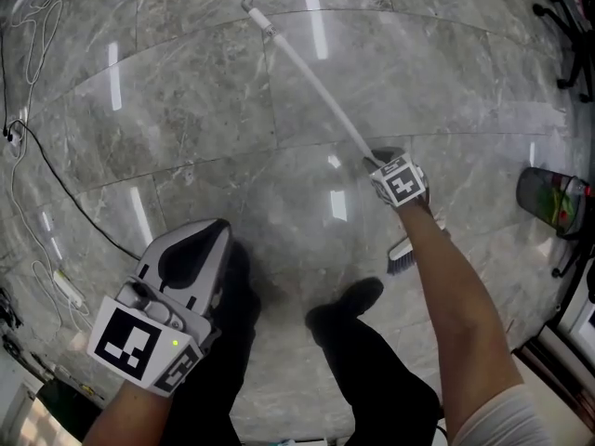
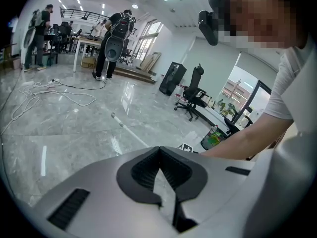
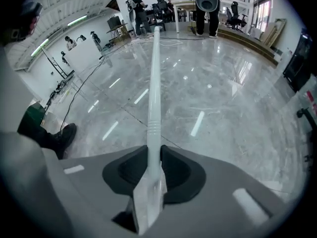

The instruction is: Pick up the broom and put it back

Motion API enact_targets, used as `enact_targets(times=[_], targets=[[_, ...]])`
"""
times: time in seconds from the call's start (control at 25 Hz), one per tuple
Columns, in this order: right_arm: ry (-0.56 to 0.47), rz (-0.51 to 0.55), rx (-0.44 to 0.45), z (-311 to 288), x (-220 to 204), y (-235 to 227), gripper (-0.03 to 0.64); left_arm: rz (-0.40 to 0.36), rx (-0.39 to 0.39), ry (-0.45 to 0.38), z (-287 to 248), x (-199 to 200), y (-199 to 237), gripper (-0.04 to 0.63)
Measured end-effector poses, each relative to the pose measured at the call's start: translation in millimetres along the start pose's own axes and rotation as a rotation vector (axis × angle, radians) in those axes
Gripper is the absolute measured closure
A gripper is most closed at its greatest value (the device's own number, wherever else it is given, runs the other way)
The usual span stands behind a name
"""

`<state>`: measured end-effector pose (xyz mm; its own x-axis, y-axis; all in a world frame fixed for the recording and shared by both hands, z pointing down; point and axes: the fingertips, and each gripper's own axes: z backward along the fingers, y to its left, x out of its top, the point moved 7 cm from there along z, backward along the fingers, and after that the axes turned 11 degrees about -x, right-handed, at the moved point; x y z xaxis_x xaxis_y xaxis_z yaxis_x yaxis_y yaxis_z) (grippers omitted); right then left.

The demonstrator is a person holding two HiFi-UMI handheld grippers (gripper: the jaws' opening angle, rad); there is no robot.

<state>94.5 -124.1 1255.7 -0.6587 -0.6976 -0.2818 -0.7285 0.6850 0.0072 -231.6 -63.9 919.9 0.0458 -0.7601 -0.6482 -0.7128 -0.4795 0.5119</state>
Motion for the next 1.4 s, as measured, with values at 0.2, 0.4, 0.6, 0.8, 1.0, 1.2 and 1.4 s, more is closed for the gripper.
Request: enact_targets(times=[0.2,0.4,0.6,0.8,1.0,1.2,1.4], targets=[[-0.078,0.029,0.005,66,2,10,0.531,-0.007,-0.002,-0.005,19,21,-29,0.591],[-0.157,0.059,0.003,146,0,26,0.532,-0.016,-0.015,-0.018,45,51,-66,0.591],[-0.239,0.054,-0.019,221,-3,37,0.532,-0.037,-0.023,-0.034,75,89,-103,0.591],[-0.332,0.016,-0.052,298,1,46,0.532,-0.084,-0.039,-0.045,102,129,-148,0.591],[-0.469,-0.058,-0.067,388,18,57,0.532,-0.122,-0.053,-0.064,127,165,-196,0.591],[-0.641,-0.140,-0.094,511,63,56,0.534,-0.183,-0.075,-0.123,163,224,-254,0.591],[-0.784,-0.196,-0.125,676,125,53,0.534,-0.230,-0.110,-0.198,229,301,-328,0.591]])
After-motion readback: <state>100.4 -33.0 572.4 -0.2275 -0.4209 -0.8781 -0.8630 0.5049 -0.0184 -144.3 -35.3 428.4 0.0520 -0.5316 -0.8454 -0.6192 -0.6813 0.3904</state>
